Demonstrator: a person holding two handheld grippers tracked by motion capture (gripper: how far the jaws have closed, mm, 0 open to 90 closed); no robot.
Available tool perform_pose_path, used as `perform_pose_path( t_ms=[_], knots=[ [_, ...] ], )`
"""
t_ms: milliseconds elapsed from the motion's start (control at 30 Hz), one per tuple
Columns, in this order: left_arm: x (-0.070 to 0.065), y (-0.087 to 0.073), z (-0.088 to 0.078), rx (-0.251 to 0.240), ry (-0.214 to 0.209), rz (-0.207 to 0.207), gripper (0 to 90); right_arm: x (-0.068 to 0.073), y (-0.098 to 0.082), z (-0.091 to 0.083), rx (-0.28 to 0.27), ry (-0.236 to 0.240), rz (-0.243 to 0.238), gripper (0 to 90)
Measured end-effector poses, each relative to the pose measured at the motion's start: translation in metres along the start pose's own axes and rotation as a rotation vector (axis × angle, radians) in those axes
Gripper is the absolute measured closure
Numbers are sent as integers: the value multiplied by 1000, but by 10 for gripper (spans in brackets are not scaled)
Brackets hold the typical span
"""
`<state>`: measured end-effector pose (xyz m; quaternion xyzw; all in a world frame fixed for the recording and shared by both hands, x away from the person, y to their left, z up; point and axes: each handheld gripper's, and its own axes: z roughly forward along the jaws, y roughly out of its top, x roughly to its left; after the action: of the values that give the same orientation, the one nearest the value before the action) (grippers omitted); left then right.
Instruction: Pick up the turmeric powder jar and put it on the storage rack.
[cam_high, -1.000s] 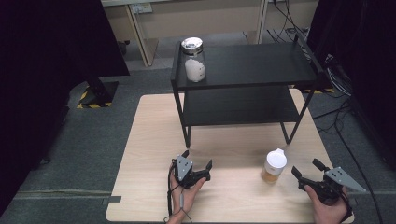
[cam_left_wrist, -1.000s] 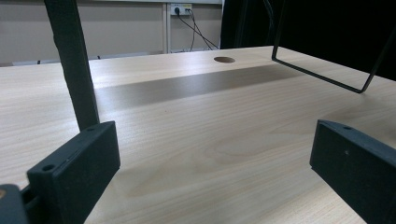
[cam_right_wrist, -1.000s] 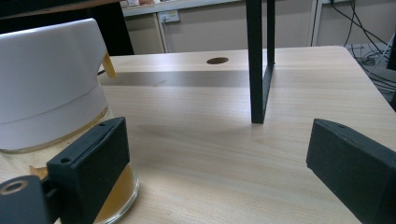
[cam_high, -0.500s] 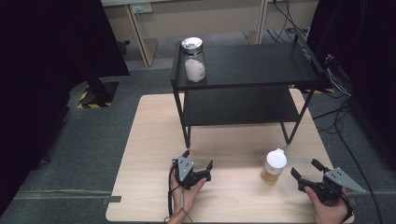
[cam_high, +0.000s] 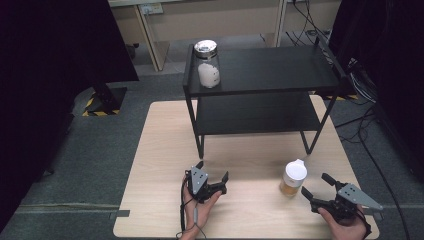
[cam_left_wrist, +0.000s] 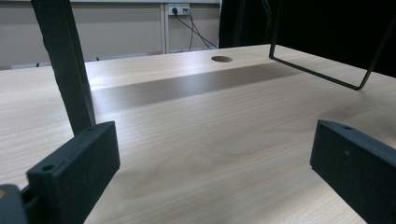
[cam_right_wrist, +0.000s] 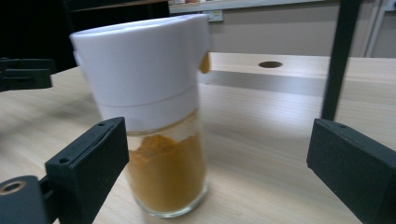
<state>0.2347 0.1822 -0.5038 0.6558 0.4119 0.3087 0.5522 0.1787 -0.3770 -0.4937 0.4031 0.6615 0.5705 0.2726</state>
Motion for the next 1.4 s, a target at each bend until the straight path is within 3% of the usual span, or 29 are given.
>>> perform_pose_path(
  t_ms=[400, 667, 1133, 1400],
  knots=[
    [-1, 0, 0, -2, -1, 1, 9, 12, 4, 21, 17, 72, -45, 59],
    [-1, 0, 0, -1, -2, -2, 8, 12, 7, 33, 25, 76, -56, 110],
    [0, 0, 1, 1, -2, -2, 9, 16, 9, 42, 40, 69, -94, 295],
    [-1, 0, 1, 2, -1, -2, 10, 22, 12, 42, 49, 50, -108, 302]
  ],
)
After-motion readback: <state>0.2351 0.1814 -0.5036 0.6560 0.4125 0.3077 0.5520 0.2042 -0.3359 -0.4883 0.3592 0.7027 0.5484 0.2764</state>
